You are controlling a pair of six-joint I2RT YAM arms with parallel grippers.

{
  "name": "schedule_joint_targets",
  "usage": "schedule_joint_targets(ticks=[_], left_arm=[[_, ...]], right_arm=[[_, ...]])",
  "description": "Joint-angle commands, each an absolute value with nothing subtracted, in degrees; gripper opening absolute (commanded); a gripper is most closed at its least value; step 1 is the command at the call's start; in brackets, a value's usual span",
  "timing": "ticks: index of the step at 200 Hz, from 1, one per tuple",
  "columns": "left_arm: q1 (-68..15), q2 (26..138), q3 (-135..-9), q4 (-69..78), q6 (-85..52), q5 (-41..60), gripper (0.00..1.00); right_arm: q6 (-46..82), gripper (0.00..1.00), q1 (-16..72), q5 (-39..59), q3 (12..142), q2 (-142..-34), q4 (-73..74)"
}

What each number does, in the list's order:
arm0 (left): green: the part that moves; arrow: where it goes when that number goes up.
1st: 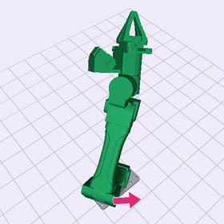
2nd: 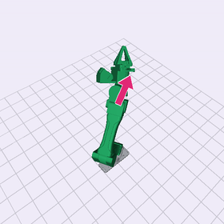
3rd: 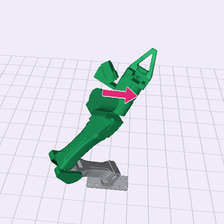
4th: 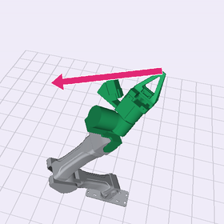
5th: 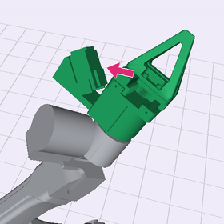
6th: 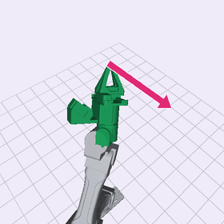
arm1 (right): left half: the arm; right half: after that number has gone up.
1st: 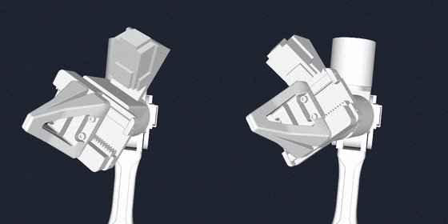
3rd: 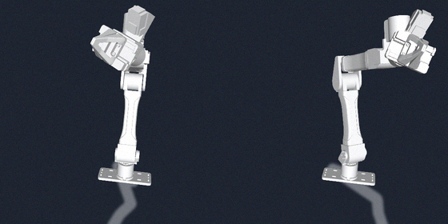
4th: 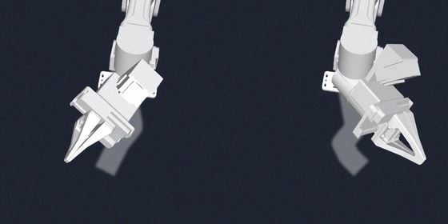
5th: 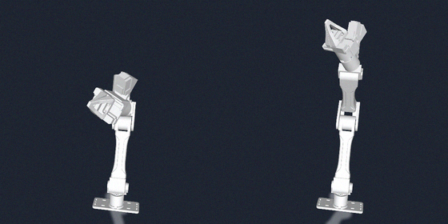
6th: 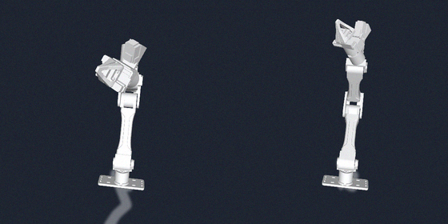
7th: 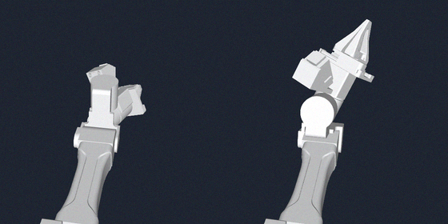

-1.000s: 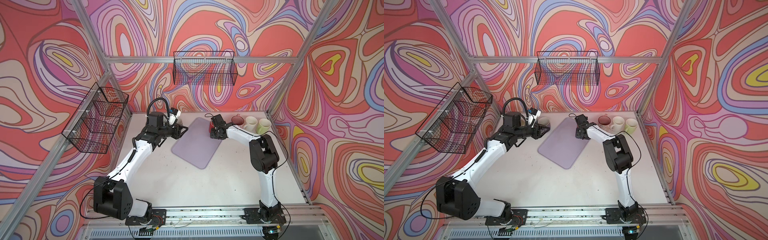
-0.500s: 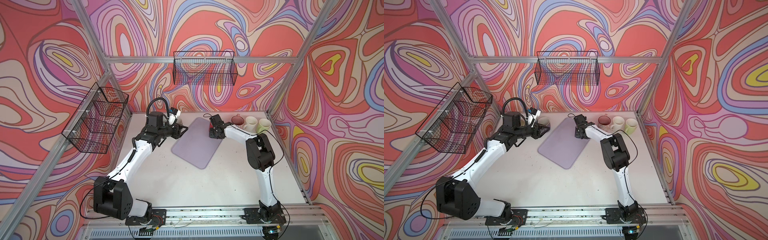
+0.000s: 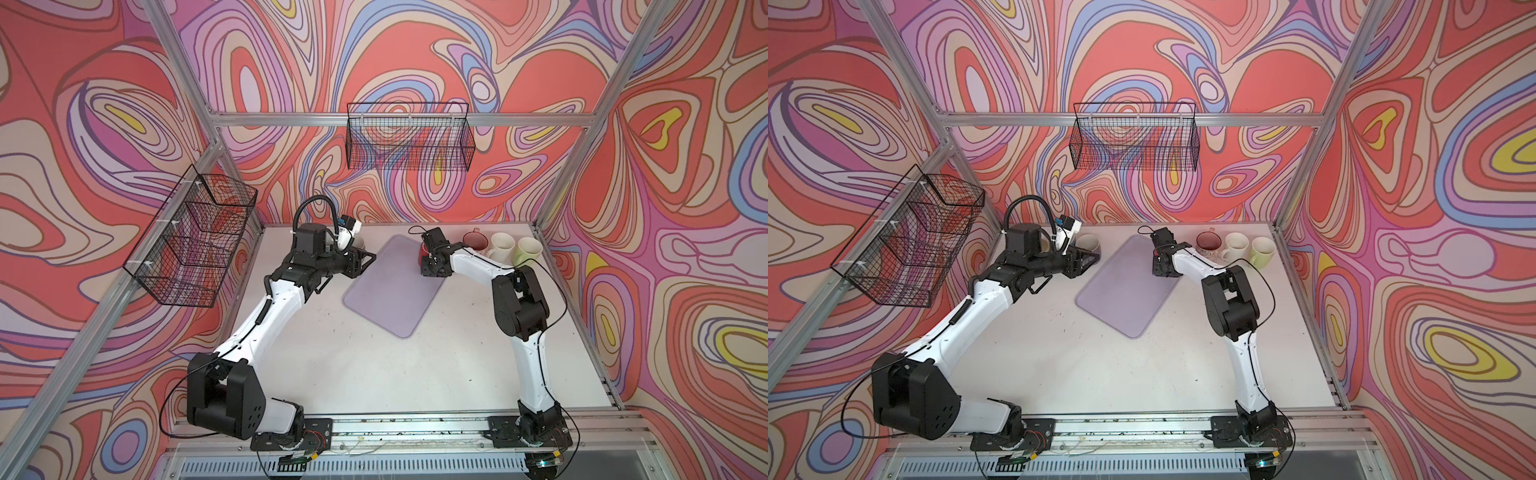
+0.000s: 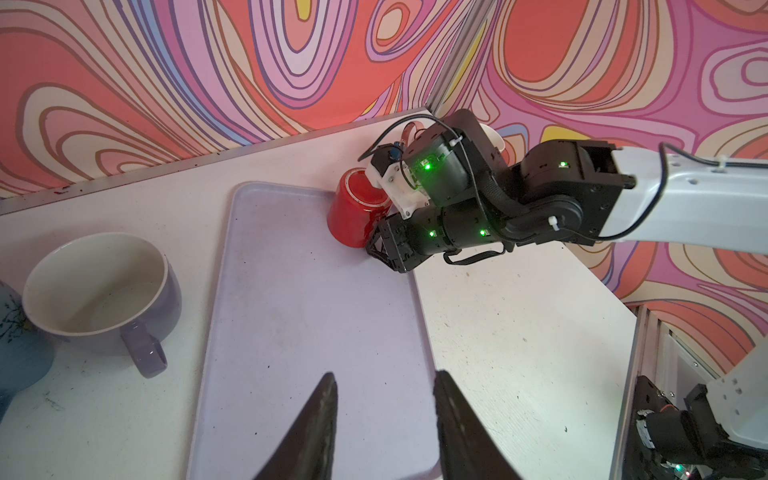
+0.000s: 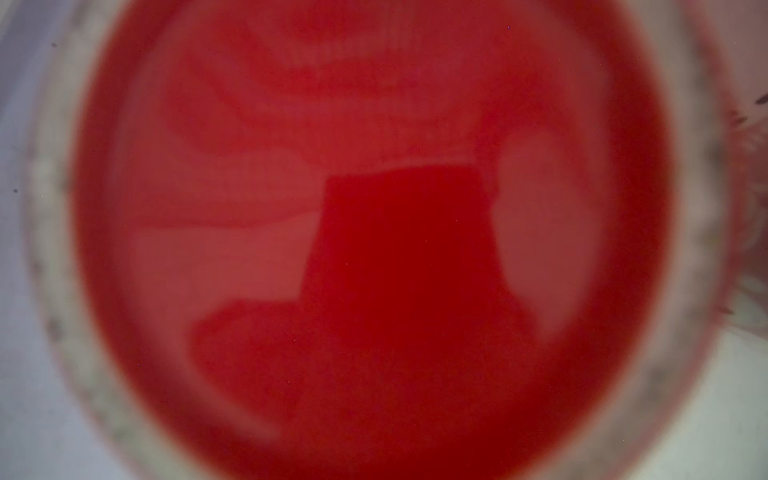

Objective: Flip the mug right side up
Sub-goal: 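Grasp the upside-down red mug's rim with the right gripper, then lift and tilt the red mug toward the left gripper with the right gripper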

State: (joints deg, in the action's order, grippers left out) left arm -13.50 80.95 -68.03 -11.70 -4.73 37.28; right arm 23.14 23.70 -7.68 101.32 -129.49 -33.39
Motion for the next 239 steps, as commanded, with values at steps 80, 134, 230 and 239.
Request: schedule_joint_targets(ticks=[80,134,230,239], left_arm=[[-13.2,80.1,-67.0,-9.9,-4.5,37.7,0.41],[-13.3,80.9,-66.4,-8.4,-5.9,37.0,0.41],[-13.3,81.7,-64.7,-3.1,-13.4,34.4,0.41],[-13.3,81.7,-64.2,-2.1,-14.4,34.3,0.40]], right_arm=[[22.0,0.31,23.6,-9.4,103.1,-132.8,-32.5],[21.0,0.14,23.5,-8.3,101.4,-131.8,-30.8],[18.6,0.00,21.7,3.5,93.6,-124.2,-23.3],[18.4,0.00,21.6,5.4,92.8,-123.6,-22.5]])
